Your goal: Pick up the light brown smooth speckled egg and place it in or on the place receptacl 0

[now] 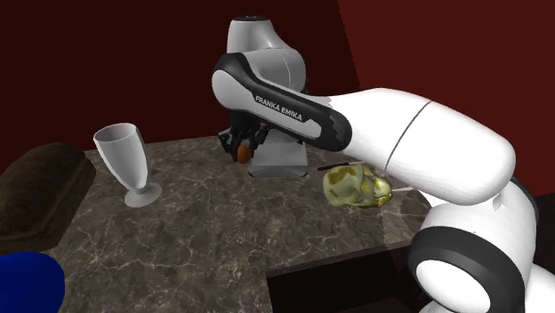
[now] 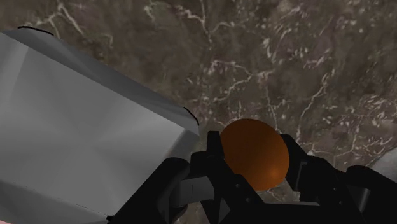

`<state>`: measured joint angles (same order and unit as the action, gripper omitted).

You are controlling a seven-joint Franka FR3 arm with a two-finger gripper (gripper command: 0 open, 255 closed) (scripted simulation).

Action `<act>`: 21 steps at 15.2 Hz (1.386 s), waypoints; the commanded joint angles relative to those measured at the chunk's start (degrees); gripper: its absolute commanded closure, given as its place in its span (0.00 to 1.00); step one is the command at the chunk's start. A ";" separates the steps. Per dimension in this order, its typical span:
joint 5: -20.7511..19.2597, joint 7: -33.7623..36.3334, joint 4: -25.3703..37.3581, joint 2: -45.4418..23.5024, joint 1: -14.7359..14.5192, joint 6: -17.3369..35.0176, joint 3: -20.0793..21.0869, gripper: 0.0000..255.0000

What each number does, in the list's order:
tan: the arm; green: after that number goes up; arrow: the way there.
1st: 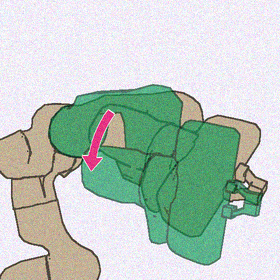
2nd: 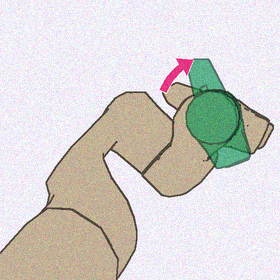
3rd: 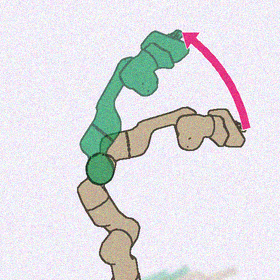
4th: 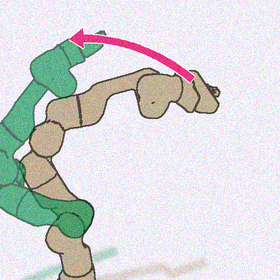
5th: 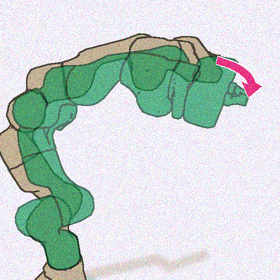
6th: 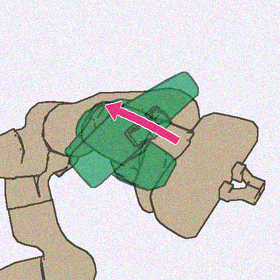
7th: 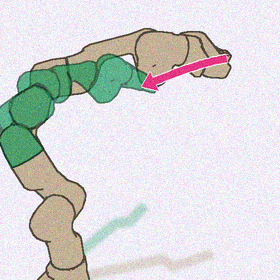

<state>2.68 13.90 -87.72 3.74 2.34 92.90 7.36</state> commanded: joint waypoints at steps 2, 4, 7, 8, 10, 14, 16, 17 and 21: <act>-0.14 0.15 3.77 -1.04 -0.01 -2.76 0.02 1.00; -0.24 0.27 6.05 -1.75 -0.03 -4.32 0.06 1.00; 0.13 -3.68 8.27 -3.56 1.88 -4.92 -2.02 1.00; 0.27 -4.97 9.20 -4.30 2.54 -5.18 -2.68 1.00; 0.57 -7.52 11.35 -5.99 3.85 -5.79 -3.97 1.00; 1.34 -12.46 17.04 -10.29 6.67 -7.50 -6.29 1.00; 1.82 -14.82 20.75 -12.99 8.19 -8.68 -7.31 1.00; 2.14 -16.18 23.29 -14.80 9.11 -9.53 -7.88 1.00; 2.07 -16.47 16.68 -12.46 9.06 -5.27 -7.85 1.00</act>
<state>4.75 -2.44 -69.65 -9.09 11.40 86.60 -0.49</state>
